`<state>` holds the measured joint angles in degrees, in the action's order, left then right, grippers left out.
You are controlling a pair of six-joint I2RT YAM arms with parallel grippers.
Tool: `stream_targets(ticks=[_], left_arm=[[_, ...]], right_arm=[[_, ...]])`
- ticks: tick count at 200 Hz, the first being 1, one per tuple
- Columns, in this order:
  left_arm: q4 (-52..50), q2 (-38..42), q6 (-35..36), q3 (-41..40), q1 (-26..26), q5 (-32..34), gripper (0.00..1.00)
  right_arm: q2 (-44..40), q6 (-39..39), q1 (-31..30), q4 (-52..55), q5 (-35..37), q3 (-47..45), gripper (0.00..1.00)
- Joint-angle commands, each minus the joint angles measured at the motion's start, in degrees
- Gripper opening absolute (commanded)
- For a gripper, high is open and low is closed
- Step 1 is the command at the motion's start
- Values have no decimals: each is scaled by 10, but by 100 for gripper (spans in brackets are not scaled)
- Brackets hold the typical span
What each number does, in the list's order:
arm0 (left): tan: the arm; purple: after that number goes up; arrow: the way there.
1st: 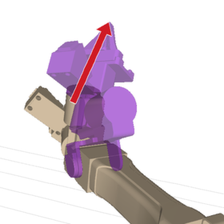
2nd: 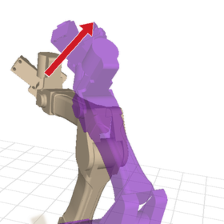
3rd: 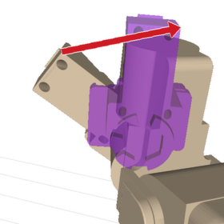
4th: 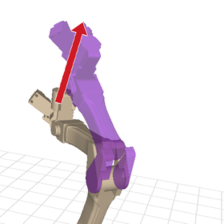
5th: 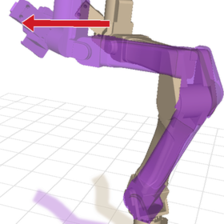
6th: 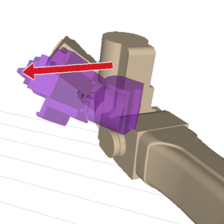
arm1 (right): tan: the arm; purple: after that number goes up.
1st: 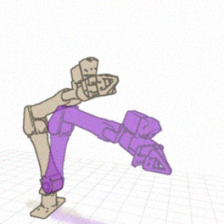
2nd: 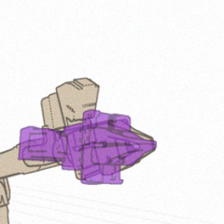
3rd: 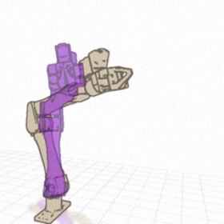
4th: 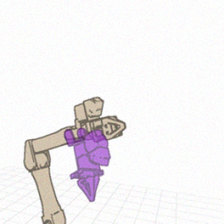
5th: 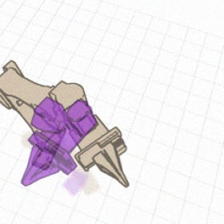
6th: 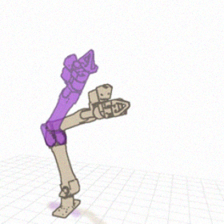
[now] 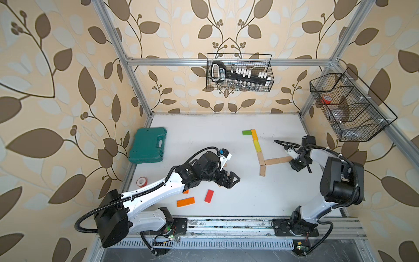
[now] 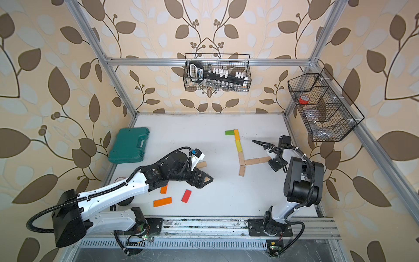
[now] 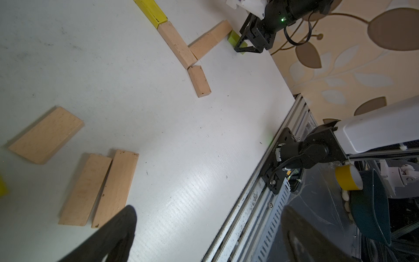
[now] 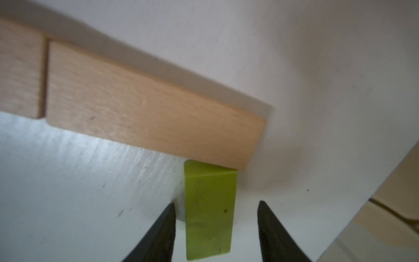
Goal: Assemble a giraffe with building blocks
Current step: Assemble the building block at the center of the board.
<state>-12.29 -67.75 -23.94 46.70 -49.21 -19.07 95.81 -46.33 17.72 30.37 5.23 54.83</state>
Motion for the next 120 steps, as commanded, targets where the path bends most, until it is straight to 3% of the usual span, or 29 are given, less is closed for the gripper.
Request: stream_targets(ticks=[1, 71, 112, 120], left_arm=[[10, 17, 13, 2, -3, -5, 99], [-10, 27, 3, 10, -3, 1, 99], [-55, 53, -9, 24, -3, 32, 99], [-67, 57, -11, 29, -3, 41, 99]], right_arm=[[2, 1, -3, 27, -21, -3, 60], [-55, 61, -66, 24, -5, 89, 65], [-94, 191, -134, 37, 12, 199, 66], [-103, 224, -146, 41, 9, 218, 73]])
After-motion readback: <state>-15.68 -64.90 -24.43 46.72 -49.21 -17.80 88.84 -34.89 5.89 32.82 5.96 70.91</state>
